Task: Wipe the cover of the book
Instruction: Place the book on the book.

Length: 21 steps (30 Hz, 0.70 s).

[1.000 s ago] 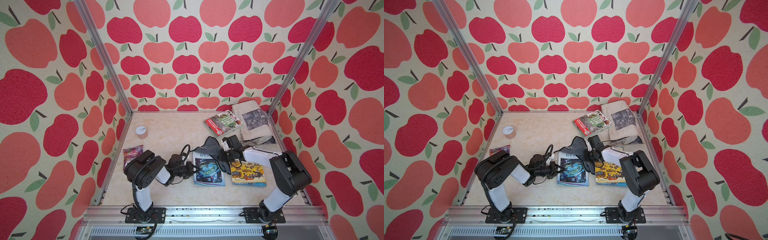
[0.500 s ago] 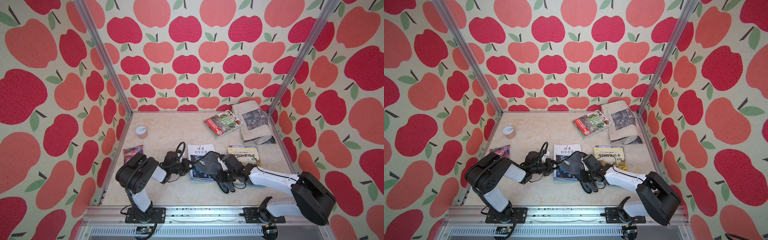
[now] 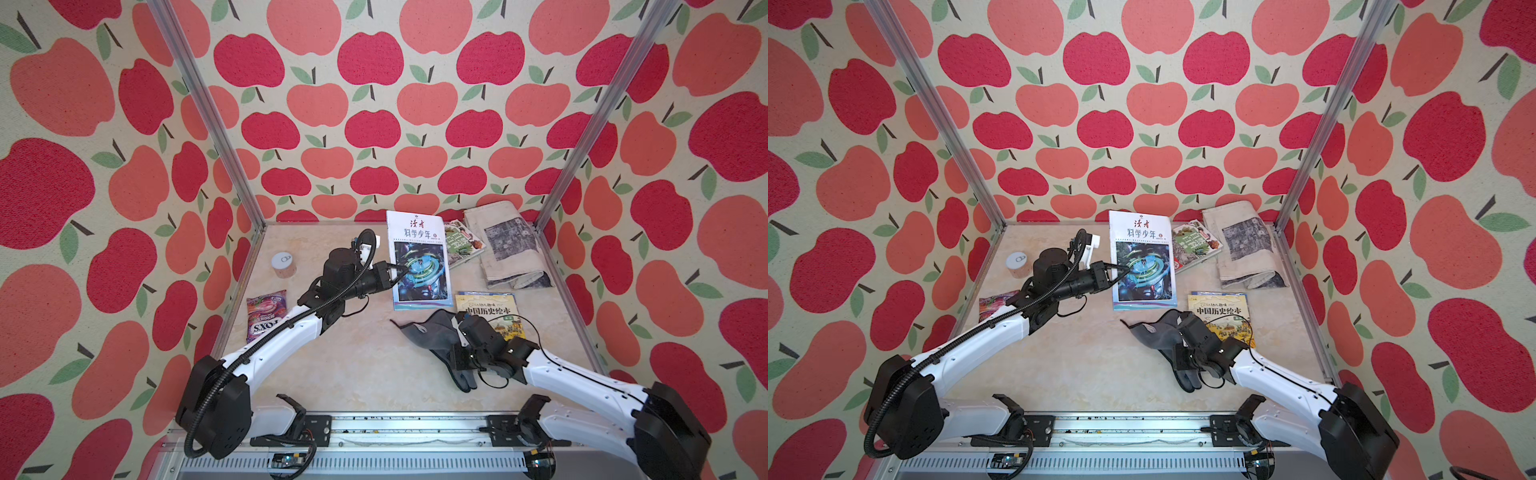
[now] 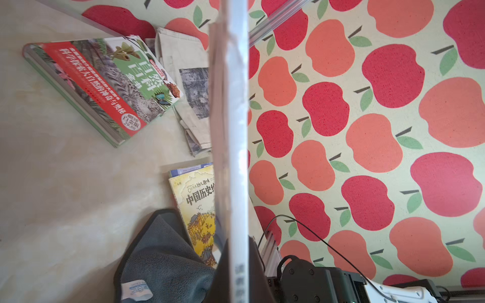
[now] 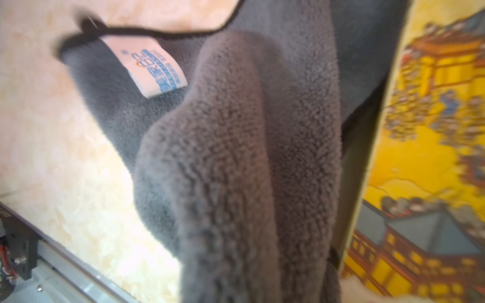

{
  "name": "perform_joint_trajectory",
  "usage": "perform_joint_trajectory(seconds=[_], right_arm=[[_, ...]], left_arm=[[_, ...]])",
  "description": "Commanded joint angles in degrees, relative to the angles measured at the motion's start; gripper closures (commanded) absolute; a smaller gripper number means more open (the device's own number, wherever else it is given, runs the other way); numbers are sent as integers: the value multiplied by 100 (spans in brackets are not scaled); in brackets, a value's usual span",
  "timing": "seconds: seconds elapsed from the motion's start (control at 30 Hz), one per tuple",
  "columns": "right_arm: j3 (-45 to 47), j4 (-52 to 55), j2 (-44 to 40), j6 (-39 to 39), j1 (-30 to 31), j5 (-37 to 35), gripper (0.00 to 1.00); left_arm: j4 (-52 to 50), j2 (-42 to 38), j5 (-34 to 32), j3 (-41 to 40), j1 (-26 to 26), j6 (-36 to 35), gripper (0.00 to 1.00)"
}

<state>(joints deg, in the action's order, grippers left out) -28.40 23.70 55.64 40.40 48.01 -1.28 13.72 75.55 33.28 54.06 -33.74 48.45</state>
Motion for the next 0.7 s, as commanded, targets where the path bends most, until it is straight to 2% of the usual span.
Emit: perform_joint_trajectory(seconds=[0.0, 0.13, 0.33, 0.53, 0.6, 0.67], right_arm=[[-342, 1039, -1003, -102, -232, -813, 97], [-919, 1846, -1828, -528, -1232, -1062, 95], [-1905, 2836, -1731, -1026, -2892, -1445, 95], [-2515, 2834, -1555, -1389, -4619, -830, 95], [-2701, 2826, -1505, -1453, -5126, -633, 95], [-2897, 2825, -1394, -1536, -5589, -408, 95]], left_arm=[[224, 206, 21, 219, -330, -190, 100], [1028, 540, 10, 364, -698, -200, 100], [2242, 1403, 170, 737, -1099, 201, 100], [3543, 2766, -187, 819, -1594, 956, 100], [4174, 3306, -68, 1013, -1666, 1358, 100], [4390, 3693, 9, 1344, -1742, 1560, 100]])
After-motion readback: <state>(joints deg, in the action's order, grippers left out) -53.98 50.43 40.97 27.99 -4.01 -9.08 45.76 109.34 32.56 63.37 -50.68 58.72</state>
